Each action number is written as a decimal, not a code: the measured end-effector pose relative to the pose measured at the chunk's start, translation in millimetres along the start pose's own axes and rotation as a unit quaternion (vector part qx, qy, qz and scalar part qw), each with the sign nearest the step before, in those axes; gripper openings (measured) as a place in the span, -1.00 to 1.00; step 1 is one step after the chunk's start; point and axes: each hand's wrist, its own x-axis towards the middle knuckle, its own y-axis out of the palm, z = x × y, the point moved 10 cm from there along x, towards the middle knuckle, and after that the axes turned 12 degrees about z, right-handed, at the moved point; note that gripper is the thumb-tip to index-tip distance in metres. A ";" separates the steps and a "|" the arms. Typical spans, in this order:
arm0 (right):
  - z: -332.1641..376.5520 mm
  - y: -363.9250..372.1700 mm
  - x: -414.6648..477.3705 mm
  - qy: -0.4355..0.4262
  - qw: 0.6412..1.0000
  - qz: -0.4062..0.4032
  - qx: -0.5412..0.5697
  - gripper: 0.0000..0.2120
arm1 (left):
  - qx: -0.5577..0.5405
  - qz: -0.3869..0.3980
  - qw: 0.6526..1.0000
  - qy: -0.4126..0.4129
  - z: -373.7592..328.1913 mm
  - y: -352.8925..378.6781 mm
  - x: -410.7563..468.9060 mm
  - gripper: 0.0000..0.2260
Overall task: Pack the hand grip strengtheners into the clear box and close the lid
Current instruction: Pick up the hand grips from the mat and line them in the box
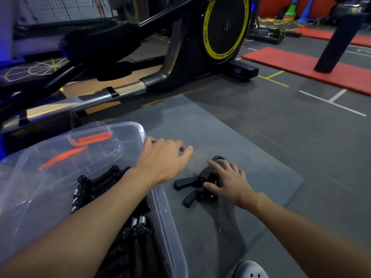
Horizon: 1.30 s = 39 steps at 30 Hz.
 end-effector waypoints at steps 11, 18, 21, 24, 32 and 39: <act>-69.9 25.1 6.2 0.111 0.970 0.048 0.209 0.24 | -0.006 -0.010 1.000 0.004 3.1 1.3 1.5 -0.52; -51.8 4.8 5.2 0.062 0.963 -0.024 0.261 0.01 | -0.005 -0.005 1.000 -0.004 2.9 -1.2 -0.4 -0.54; -38.5 -15.4 3.2 0.042 0.970 -0.051 0.233 -0.02 | -0.021 -0.018 1.000 -0.007 4.4 -4.0 -2.2 -0.59; -13.9 -48.0 -1.3 0.006 0.974 -0.069 0.217 0.03 | -0.075 -0.069 0.995 -0.006 8.1 -16.1 -8.4 -0.68; 87.1 -151.7 -35.2 -0.096 0.975 -0.114 0.166 0.14 | -0.140 -0.168 0.976 -0.018 73.1 -64.3 -68.3 -0.71; 218.8 -141.8 -54.3 -0.231 0.966 -0.053 0.107 0.16 | -0.109 -0.170 0.971 -0.130 178.5 -78.1 -162.9 -0.58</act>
